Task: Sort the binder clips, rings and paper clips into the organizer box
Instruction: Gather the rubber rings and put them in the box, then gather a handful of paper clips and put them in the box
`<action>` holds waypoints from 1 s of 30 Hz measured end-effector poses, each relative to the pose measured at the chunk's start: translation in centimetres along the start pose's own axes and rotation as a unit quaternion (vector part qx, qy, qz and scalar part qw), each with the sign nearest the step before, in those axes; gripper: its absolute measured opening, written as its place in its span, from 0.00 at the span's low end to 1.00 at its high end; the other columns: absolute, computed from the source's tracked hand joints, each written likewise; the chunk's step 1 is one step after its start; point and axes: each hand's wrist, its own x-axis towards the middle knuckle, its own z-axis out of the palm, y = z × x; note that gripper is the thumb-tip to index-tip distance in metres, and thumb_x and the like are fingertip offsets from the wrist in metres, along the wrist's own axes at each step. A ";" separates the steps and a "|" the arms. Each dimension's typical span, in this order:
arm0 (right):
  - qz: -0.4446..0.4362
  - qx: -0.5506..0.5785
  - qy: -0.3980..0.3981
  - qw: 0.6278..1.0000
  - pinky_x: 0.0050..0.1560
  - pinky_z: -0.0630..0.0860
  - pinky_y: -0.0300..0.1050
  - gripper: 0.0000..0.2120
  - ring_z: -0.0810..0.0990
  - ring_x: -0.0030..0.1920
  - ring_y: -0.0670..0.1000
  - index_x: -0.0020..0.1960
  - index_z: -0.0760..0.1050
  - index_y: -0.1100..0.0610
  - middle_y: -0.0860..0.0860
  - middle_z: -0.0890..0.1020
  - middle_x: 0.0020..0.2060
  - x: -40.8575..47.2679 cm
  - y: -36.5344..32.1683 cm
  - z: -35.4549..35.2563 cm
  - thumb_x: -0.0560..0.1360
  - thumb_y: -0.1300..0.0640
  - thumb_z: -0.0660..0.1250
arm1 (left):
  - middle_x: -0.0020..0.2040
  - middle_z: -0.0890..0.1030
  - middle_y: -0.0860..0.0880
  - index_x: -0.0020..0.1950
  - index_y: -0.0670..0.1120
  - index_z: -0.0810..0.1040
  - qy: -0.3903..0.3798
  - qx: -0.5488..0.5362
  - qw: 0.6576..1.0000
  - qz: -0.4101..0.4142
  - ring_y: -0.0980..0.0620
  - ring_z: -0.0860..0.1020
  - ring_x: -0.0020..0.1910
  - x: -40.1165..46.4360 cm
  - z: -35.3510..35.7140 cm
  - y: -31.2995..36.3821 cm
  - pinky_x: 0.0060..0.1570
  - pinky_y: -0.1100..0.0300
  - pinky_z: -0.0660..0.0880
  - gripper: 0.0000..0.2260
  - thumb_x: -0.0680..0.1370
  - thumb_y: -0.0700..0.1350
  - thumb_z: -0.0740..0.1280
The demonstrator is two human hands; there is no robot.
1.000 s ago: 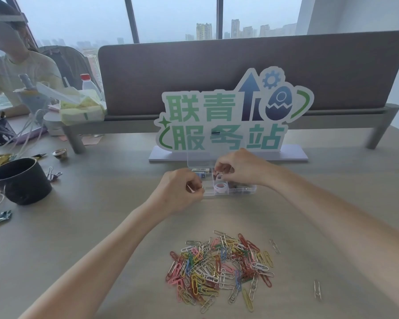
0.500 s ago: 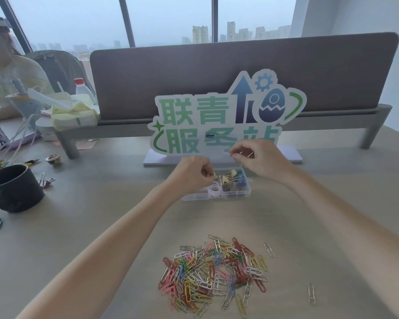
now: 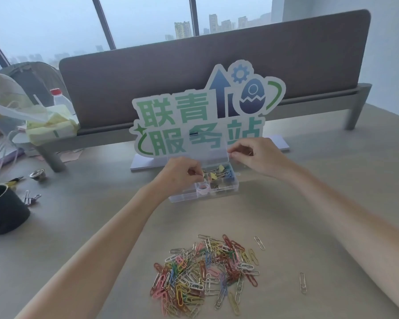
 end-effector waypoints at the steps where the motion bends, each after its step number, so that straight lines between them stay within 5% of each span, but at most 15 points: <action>1: 0.000 -0.001 0.001 1.000 0.38 0.67 0.21 0.07 0.78 0.38 0.36 0.52 0.82 0.55 0.43 0.82 0.39 0.0 -0.1 -0.1 0.77 0.56 0.68 | 0.41 0.83 0.52 0.43 0.45 0.84 -0.002 0.001 1.000 0.002 0.61 0.76 0.38 0.0 0.0 0.0 0.37 0.74 0.67 0.02 0.73 0.42 0.73; 6: 0.000 -0.002 0.001 1.000 0.38 0.67 0.20 0.06 0.77 0.40 0.37 0.52 0.82 0.54 0.44 0.82 0.40 0.0 -0.5 -0.1 0.77 0.55 0.68 | 0.41 0.83 0.53 0.45 0.45 0.84 -0.005 0.003 1.000 0.009 0.64 0.76 0.38 -0.2 0.0 -0.1 0.39 0.73 0.68 0.03 0.74 0.44 0.73; 13: -0.015 -0.007 -0.012 1.000 0.40 0.68 0.21 0.05 0.78 0.40 0.37 0.49 0.83 0.53 0.43 0.81 0.39 -0.3 -1.7 -0.2 0.77 0.56 0.69 | 0.43 0.82 0.52 0.46 0.46 0.84 0.047 0.013 0.998 0.029 0.57 0.77 0.42 -0.9 0.2 -0.4 0.42 0.71 0.71 0.03 0.76 0.42 0.70; 15: -0.026 -0.019 -0.040 0.999 0.40 0.69 0.22 0.04 0.78 0.40 0.37 0.49 0.83 0.53 0.41 0.82 0.39 -0.8 -2.2 -0.5 0.76 0.56 0.69 | 0.42 0.81 0.53 0.46 0.47 0.84 0.074 -0.001 0.997 0.035 0.57 0.78 0.42 -1.8 0.0 -0.2 0.45 0.67 0.73 0.03 0.76 0.41 0.70; 19: -0.035 -0.048 -0.142 0.988 0.41 0.71 0.26 0.05 0.79 0.40 0.37 0.49 0.84 0.52 0.39 0.83 0.38 -3.0 -3.3 -1.3 0.75 0.54 0.71 | 0.40 0.82 0.54 0.46 0.47 0.84 0.081 -0.031 0.994 0.068 0.61 0.78 0.39 -4.8 -0.9 1.1 0.40 0.76 0.71 0.04 0.75 0.40 0.70; 23: -0.018 -0.095 -0.254 0.962 0.42 0.72 0.31 0.08 0.79 0.42 0.37 0.51 0.82 0.47 0.39 0.83 0.42 -6.6 -4.0 -2.2 0.72 0.49 0.73 | 0.39 0.82 0.60 0.45 0.51 0.83 0.000 -0.022 0.996 0.085 0.62 0.79 0.39 -8.8 -2.2 2.3 0.38 0.74 0.71 0.02 0.74 0.45 0.72; 26: -0.010 -0.117 -0.347 0.930 0.47 0.72 0.30 0.20 0.76 0.46 0.33 0.57 0.79 0.42 0.38 0.80 0.49 -9.7 -4.4 -3.1 0.67 0.43 0.76 | 0.44 0.81 0.60 0.50 0.55 0.81 -0.101 -0.013 0.992 0.074 0.62 0.80 0.43 -11.8 -3.3 2.8 0.39 0.71 0.74 0.07 0.73 0.49 0.73; 30: -0.023 -0.145 -0.433 0.889 0.64 0.61 0.28 0.38 0.63 0.65 0.31 0.69 0.66 0.35 0.28 0.64 0.67 -13.1 -5.7 -5.0 0.63 0.39 0.77 | 0.52 0.74 0.64 0.61 0.65 0.70 -0.212 0.038 0.976 0.040 0.65 0.74 0.50 -14.8 -4.5 3.1 0.44 0.69 0.72 0.27 0.66 0.63 0.74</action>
